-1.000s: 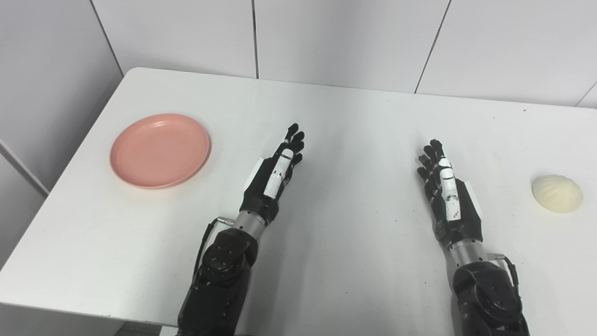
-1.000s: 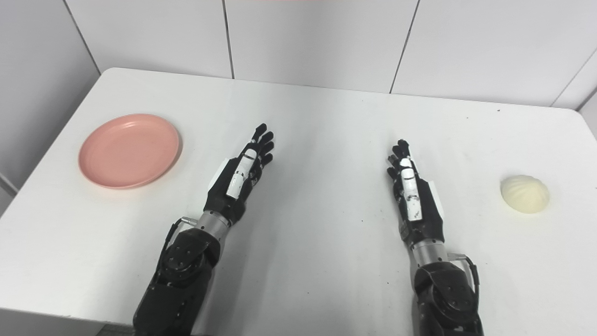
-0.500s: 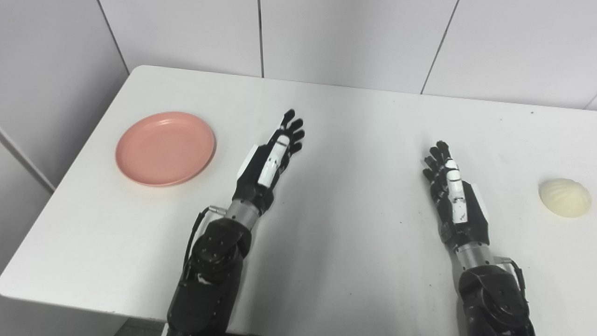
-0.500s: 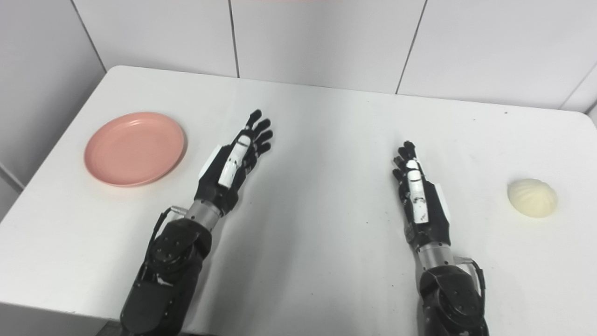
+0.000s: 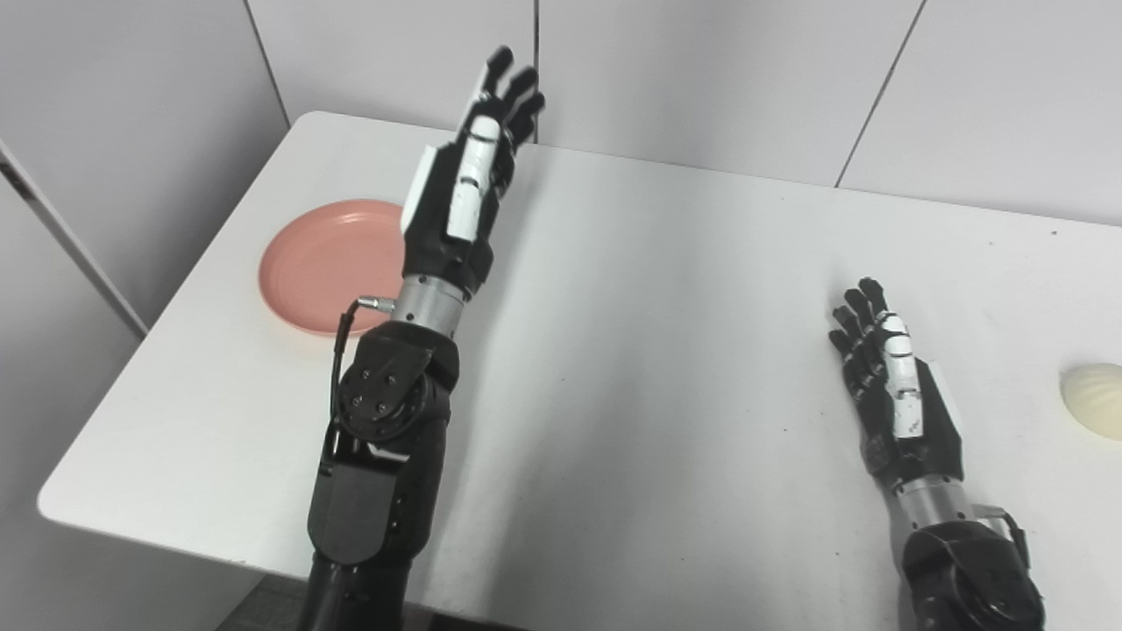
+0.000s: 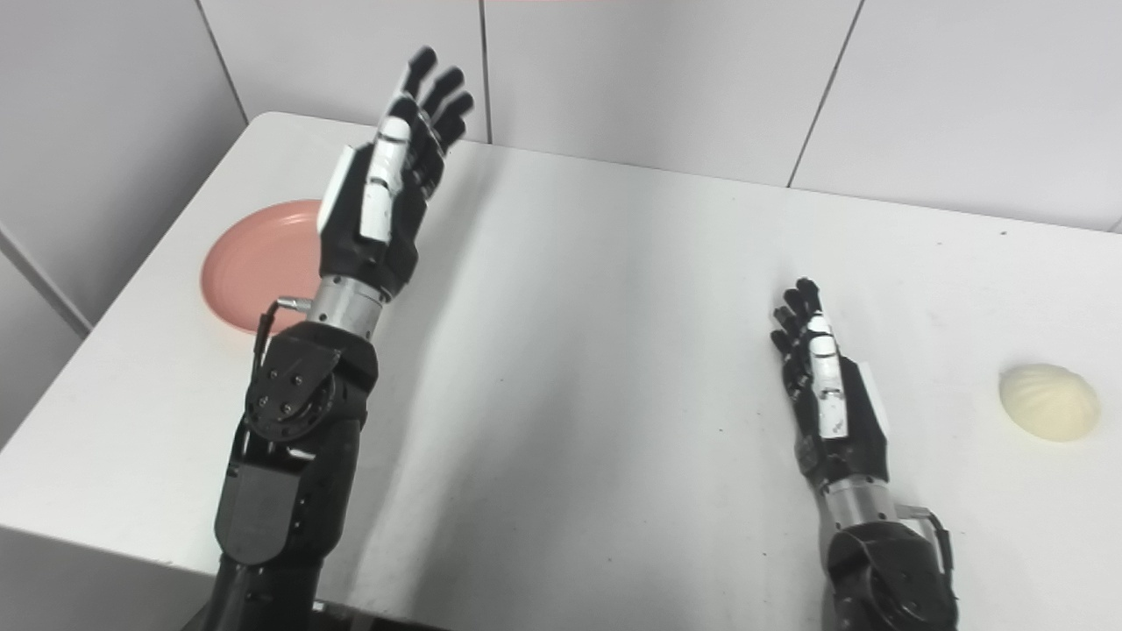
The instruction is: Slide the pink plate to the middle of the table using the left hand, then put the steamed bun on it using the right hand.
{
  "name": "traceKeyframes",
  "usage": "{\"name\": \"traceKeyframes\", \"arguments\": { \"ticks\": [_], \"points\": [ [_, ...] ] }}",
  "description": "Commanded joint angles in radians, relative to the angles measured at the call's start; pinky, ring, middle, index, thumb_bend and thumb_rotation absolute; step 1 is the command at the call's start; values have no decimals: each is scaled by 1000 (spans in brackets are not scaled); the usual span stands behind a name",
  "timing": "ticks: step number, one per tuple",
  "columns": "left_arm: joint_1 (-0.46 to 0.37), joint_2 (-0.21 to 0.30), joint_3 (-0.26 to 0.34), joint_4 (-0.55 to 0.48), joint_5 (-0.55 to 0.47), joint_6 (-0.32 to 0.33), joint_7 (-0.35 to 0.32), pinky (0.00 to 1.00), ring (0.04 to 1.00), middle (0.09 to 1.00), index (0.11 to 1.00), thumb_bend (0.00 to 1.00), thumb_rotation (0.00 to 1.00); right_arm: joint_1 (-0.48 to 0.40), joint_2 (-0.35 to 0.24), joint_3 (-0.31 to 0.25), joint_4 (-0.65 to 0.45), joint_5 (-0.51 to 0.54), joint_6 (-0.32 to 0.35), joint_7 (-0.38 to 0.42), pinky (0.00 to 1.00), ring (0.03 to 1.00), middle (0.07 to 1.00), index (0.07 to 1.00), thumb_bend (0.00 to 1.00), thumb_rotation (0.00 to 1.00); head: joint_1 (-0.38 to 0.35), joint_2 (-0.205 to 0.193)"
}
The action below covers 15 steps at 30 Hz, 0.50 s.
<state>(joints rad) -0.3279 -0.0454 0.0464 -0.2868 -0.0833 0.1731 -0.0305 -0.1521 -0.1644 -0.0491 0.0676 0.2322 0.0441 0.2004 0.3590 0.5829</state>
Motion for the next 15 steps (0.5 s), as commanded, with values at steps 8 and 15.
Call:
{"name": "traceKeyframes", "arguments": {
  "ticks": [8, 15],
  "points": [
    [-41, 68, 109, -66, -16, -42, 56, 957, 958, 960, 983, 457, 1000, 15, -10, -20, 10, 0, 59, -20, 1000, 1000, 1000, 1000, 92, 1000, -5, -4],
    [-49, 116, 205, -44, -54, -58, 93, 972, 970, 978, 996, 462, 1000, 16, -15, -17, 11, 2, 54, -9, 1000, 1000, 1000, 1000, 99, 1000, 0, -3]
  ]
}}
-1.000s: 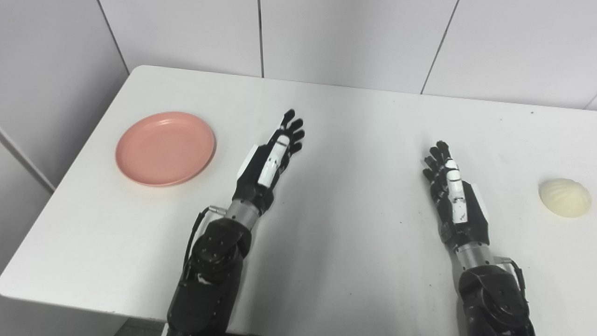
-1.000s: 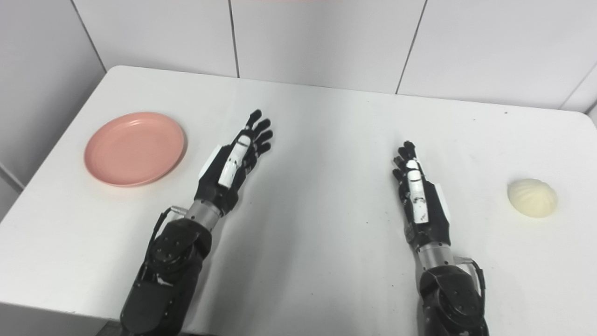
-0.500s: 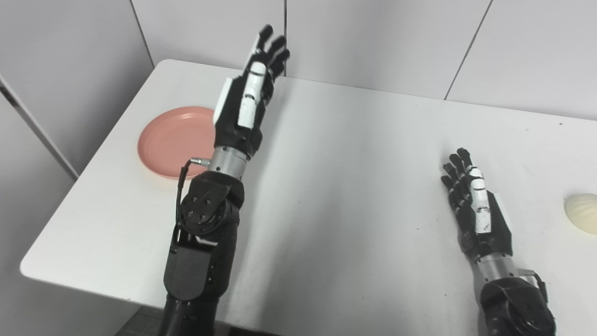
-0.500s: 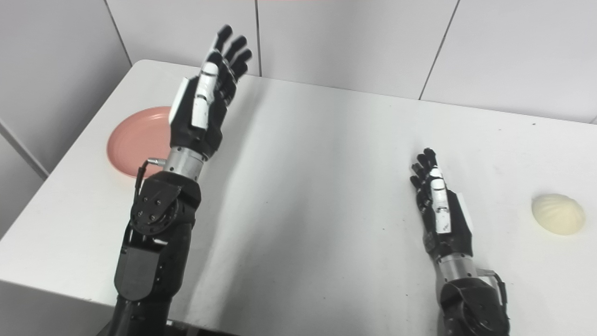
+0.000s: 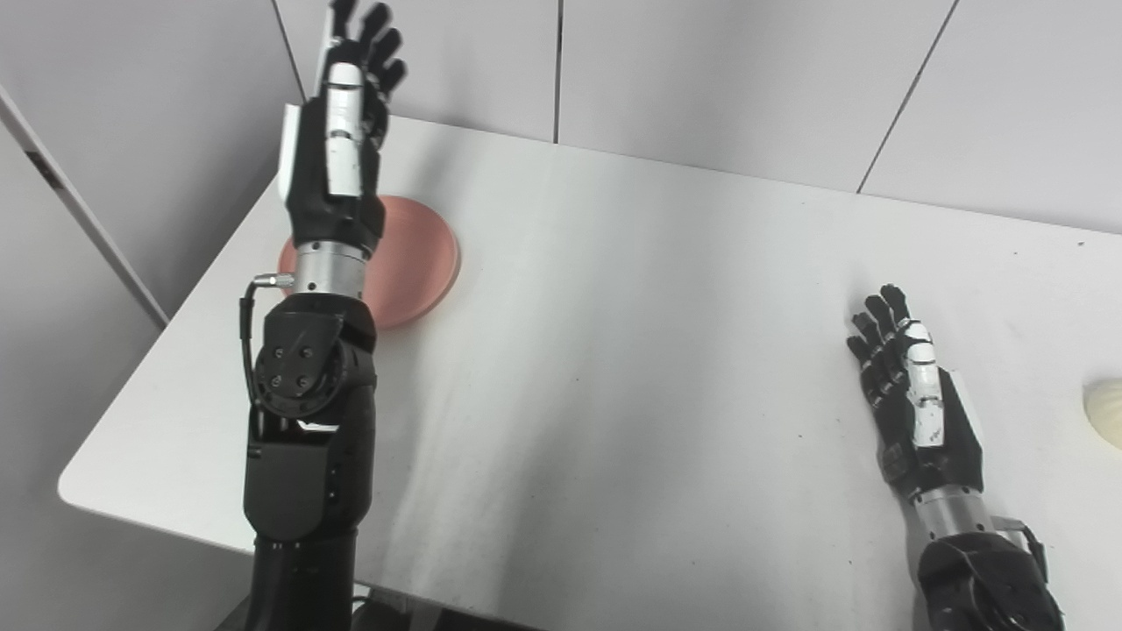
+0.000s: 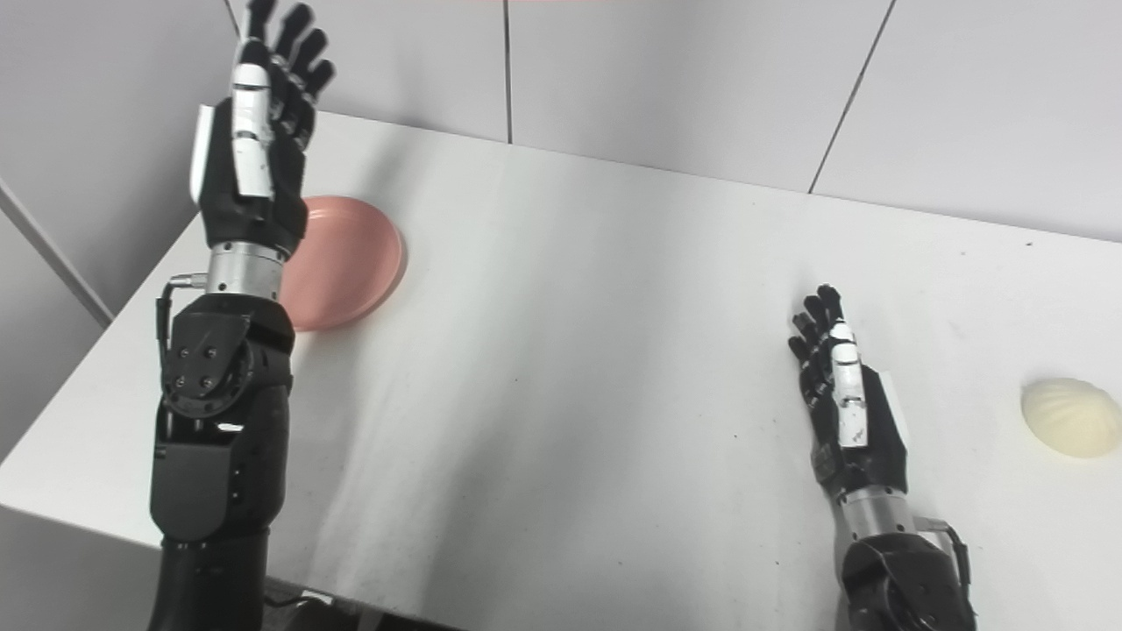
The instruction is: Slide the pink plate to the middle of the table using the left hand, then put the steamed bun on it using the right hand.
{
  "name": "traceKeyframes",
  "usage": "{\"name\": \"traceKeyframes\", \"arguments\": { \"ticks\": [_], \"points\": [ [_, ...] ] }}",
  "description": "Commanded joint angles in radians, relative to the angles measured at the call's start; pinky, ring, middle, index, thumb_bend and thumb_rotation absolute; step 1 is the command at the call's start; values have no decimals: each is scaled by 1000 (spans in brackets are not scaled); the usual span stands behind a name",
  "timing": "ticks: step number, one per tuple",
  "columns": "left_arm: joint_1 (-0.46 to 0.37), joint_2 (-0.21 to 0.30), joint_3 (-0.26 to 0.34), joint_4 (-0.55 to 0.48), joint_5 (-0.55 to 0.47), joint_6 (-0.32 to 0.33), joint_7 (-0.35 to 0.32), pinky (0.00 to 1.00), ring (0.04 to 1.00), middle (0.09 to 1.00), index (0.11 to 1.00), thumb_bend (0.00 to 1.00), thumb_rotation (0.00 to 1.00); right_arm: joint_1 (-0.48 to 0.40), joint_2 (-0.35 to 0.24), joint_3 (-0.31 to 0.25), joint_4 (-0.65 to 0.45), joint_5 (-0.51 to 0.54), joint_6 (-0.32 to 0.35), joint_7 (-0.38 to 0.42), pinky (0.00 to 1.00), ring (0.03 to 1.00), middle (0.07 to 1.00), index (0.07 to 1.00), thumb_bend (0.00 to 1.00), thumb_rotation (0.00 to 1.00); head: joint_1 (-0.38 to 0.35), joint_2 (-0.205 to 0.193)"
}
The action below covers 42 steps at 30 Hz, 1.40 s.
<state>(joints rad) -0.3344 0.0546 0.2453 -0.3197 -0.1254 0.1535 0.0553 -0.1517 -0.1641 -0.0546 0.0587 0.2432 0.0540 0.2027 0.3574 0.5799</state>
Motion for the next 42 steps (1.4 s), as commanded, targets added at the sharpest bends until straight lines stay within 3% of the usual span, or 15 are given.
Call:
{"name": "traceKeyframes", "arguments": {
  "ticks": [1, 14, 24, 28, 42],
  "points": [
    [-43, 21, 18, -3, -25, -39, 11, 978, 974, 982, 999, 459, 1000, 15, -16, -11, 22, -10, 40, -10, 1000, 1000, 1000, 1000, 101, 1000, 1, -2],
    [-33, 91, 148, 122, -105, -97, 40, 990, 980, 988, 998, 463, 1000, 11, -15, -16, 29, -11, 30, -14, 1000, 1000, 1000, 1000, 95, 1000, 19, -1],
    [-34, 131, 188, 231, -160, -156, 36, 1000, 980, 984, 1000, 459, 1000, 11, -16, -16, 26, -7, 26, -12, 1000, 1000, 1000, 1000, 76, 1000, 25, 0],
    [-36, 145, 203, 273, -171, -171, 41, 1000, 981, 983, 1000, 443, 1000, 14, -10, -18, 3, -1, 66, -22, 1000, 1000, 1000, 1000, 82, 1000, 26, 2],
    [-42, 204, 233, 435, -229, -243, 23, 1000, 984, 995, 1000, 455, 1000, 14, -13, -12, 3, -13, 48, -20, 1000, 1000, 1000, 1000, 66, 1000, 29, 8]
  ]
}}
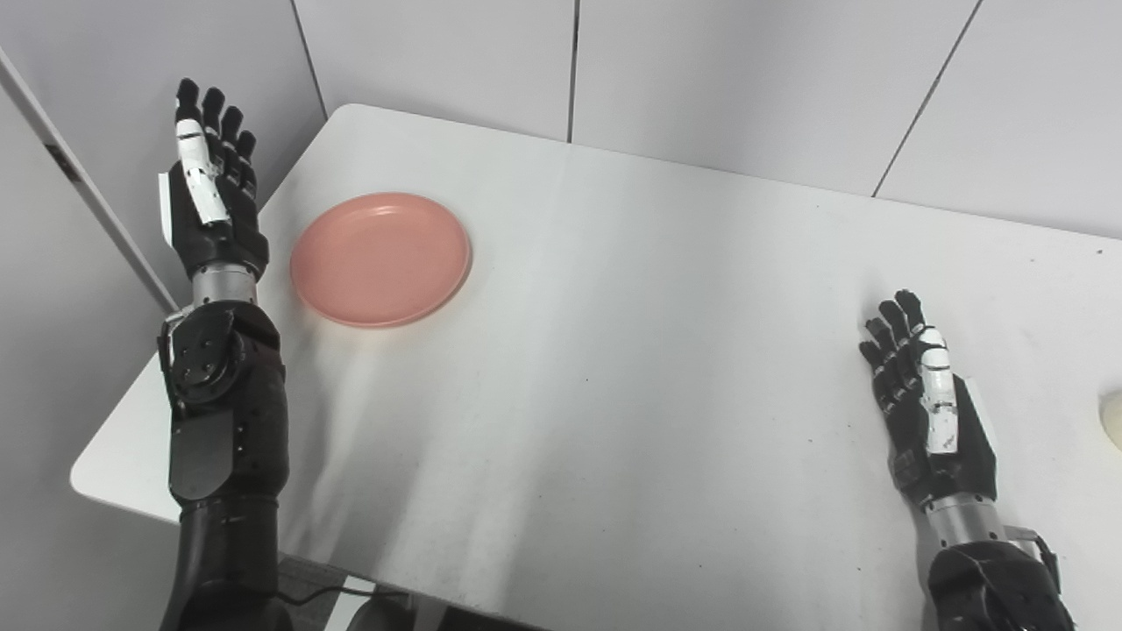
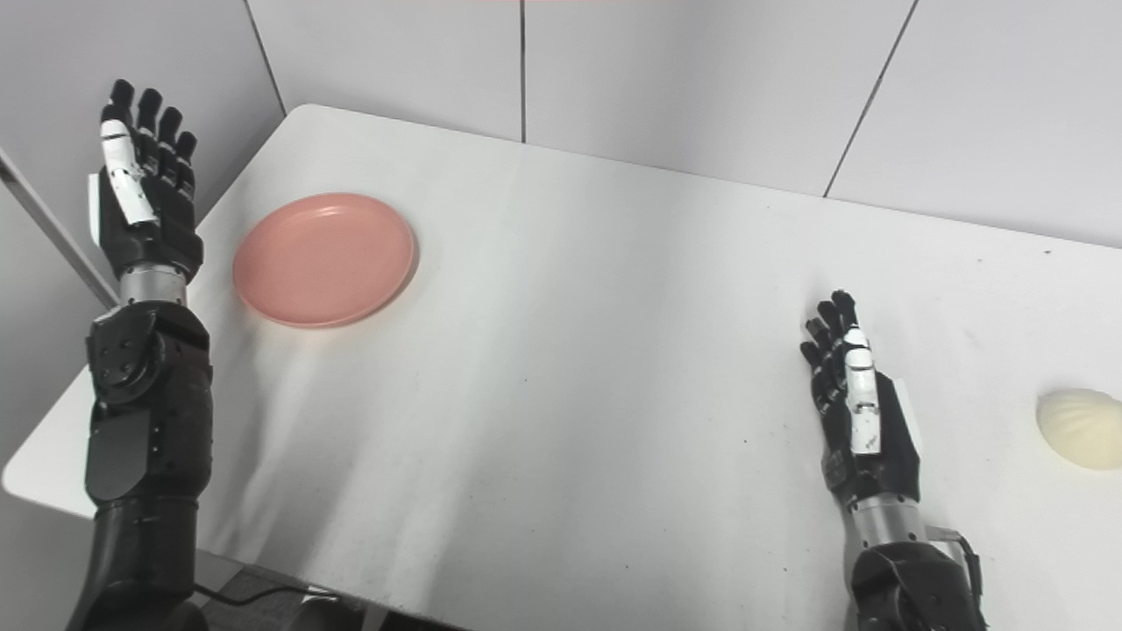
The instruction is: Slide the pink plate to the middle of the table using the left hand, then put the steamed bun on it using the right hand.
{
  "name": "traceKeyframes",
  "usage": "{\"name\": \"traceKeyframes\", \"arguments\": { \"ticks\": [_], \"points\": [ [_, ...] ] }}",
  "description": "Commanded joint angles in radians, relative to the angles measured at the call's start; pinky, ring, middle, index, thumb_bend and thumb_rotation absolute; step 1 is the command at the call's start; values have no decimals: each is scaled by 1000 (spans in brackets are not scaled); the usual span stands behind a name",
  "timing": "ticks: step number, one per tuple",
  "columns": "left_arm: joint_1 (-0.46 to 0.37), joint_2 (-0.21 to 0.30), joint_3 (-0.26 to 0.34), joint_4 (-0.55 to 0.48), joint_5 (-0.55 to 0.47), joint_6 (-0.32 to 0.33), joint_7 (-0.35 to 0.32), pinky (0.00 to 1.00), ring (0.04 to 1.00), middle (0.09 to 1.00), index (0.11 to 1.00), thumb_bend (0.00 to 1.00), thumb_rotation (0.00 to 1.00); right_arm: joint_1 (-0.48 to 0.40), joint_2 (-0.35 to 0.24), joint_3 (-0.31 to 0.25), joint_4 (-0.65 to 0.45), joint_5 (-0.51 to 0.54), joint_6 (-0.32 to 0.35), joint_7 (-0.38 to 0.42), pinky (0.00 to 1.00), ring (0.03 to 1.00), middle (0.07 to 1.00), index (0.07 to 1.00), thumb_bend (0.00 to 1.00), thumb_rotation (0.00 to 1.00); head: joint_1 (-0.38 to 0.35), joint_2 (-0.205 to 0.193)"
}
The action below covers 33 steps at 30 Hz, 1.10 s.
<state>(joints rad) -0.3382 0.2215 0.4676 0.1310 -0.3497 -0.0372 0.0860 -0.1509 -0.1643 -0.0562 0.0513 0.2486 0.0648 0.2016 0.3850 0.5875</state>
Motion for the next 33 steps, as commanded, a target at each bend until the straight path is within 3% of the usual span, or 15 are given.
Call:
{"name": "traceKeyframes", "arguments": {
  "ticks": [1, 15, 33],
  "points": [
    [-38, 38, 10, -12, -6, -55, -7, 1000, 984, 996, 1000, 453, 1000, 14, -13, -10, 9, -20, 39, -20, 1000, 1000, 1000, 1000, 67, 1000, 1, 0],
    [-40, 54, 15, 61, -38, -58, -10, 1000, 1000, 997, 1000, 478, 1000, 14, -10, -10, 9, -19, 34, -19, 1000, 1000, 1000, 1000, 63, 1000, 5, -1],
    [-47, 41, 6, 168, -33, -37, 9, 1000, 994, 984, 998, 423, 1000, 13, -6, -9, 3, -20, 41, -23, 1000, 1000, 1000, 1000, 56, 1000, 4, 4]
  ]
}}
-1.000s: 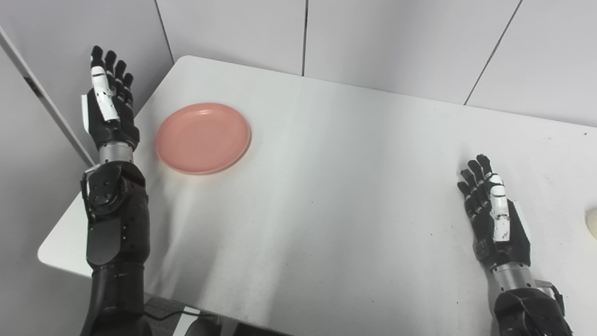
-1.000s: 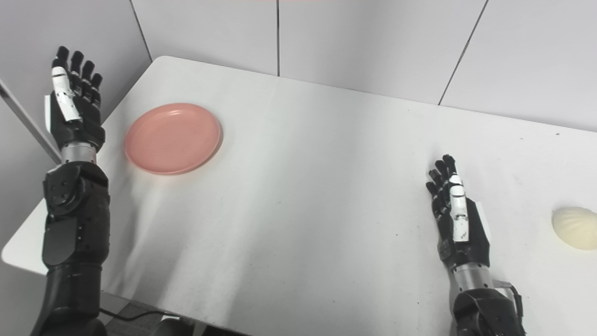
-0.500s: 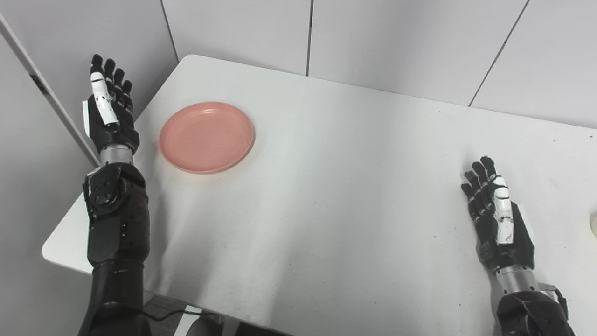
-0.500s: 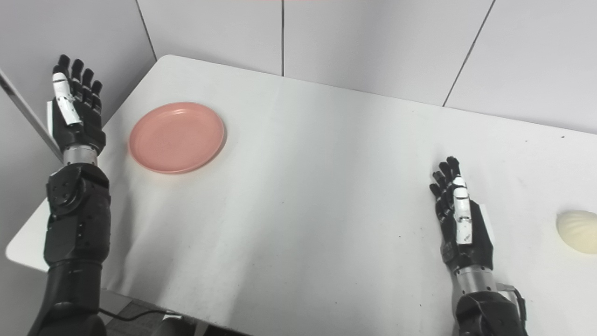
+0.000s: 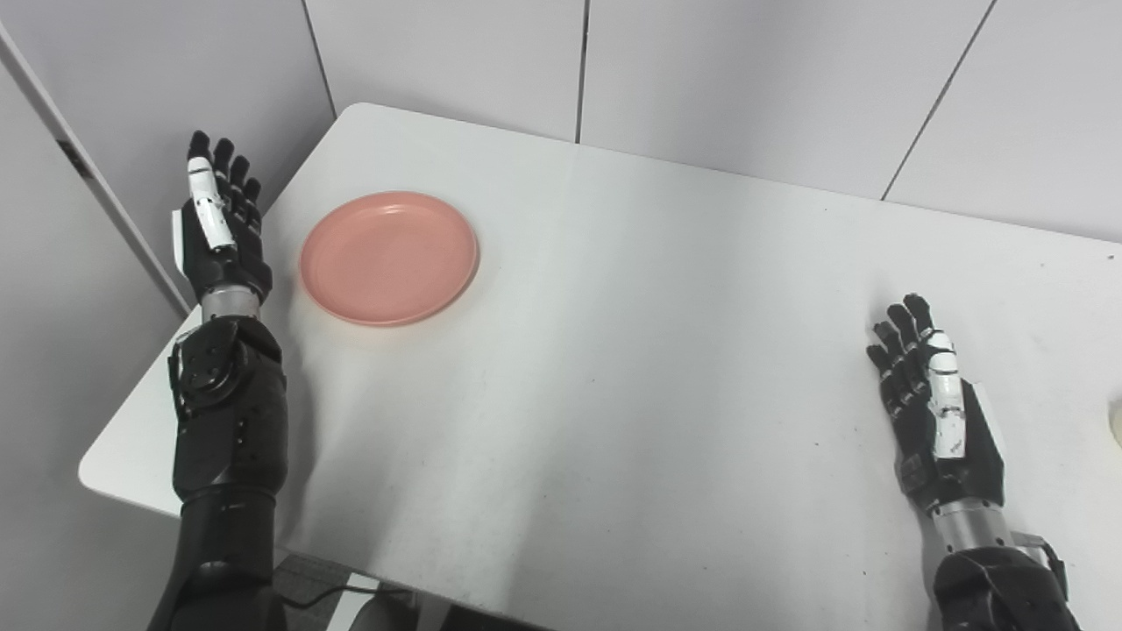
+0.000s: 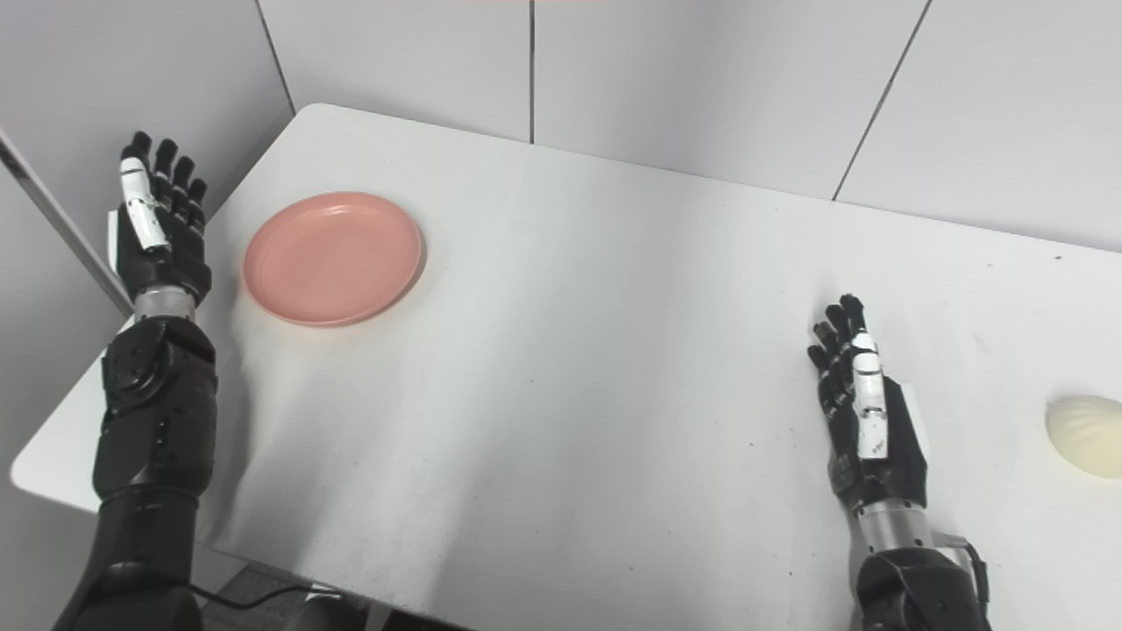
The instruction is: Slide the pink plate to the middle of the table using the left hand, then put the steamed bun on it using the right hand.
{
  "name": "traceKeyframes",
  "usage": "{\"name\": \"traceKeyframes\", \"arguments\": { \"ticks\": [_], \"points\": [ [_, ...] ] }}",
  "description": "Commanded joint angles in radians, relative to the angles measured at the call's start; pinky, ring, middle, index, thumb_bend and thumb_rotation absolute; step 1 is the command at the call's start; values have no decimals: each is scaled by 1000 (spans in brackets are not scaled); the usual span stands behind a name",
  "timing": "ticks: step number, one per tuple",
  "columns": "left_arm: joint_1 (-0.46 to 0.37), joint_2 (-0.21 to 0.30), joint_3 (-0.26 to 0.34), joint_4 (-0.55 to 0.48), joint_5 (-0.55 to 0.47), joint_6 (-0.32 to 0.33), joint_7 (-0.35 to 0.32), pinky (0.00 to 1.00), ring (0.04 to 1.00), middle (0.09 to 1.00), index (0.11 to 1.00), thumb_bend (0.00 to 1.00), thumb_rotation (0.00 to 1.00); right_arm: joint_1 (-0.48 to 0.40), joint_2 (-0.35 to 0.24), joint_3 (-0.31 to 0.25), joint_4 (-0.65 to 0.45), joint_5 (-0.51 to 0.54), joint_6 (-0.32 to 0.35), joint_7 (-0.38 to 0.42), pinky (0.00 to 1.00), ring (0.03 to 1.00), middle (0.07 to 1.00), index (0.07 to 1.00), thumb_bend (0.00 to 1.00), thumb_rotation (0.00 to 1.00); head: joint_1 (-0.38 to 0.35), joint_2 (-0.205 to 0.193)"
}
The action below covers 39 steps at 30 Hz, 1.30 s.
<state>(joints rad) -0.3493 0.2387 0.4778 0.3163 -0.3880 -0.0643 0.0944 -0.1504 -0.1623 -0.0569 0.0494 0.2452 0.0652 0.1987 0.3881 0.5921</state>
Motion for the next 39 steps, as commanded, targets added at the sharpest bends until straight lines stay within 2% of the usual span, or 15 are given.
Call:
{"name": "traceKeyframes", "arguments": {
  "ticks": [1, 4, 19, 26, 39],
  "points": [
    [-36, 23, -4, -9, 2, -9, 0, 1000, 996, 986, 1000, 425, 1000, 12, -8, -7, 4, -18, 41, -21, 1000, 1000, 1000, 1000, 53, 1000, 1, -1],
    [-37, 22, -5, 18, -1, -5, 2, 1000, 996, 985, 1000, 412, 1000, 13, -3, -10, -4, -19, 59, -32, 1000, 1000, 1000, 1000, 63, 1000, -1, -2],
    [-50, 21, -22, 127, 1, -8, -11, 1000, 986, 987, 997, 390, 1000, 16, 1, -13, -7, -16, 53, -34, 1000, 1000, 1000, 1000, 69, 1000, 0, 4],
    [-65, 21, -26, 217, -8, -33, -38, 1000, 994, 989, 998, 376, 1000, 16, 6, -11, -10, -23, 56, -42, 1000, 1000, 1000, 1000, 63, 1000, -6, 5],
    [-75, -20, -119, 249, 9, -3, -86, 1000, 988, 979, 987, 374, 1000, 19, 11, -6, -6, -32, 44, -41, 1000, 1000, 1000, 1000, 86, 1000, -29, 9]
  ]
}}
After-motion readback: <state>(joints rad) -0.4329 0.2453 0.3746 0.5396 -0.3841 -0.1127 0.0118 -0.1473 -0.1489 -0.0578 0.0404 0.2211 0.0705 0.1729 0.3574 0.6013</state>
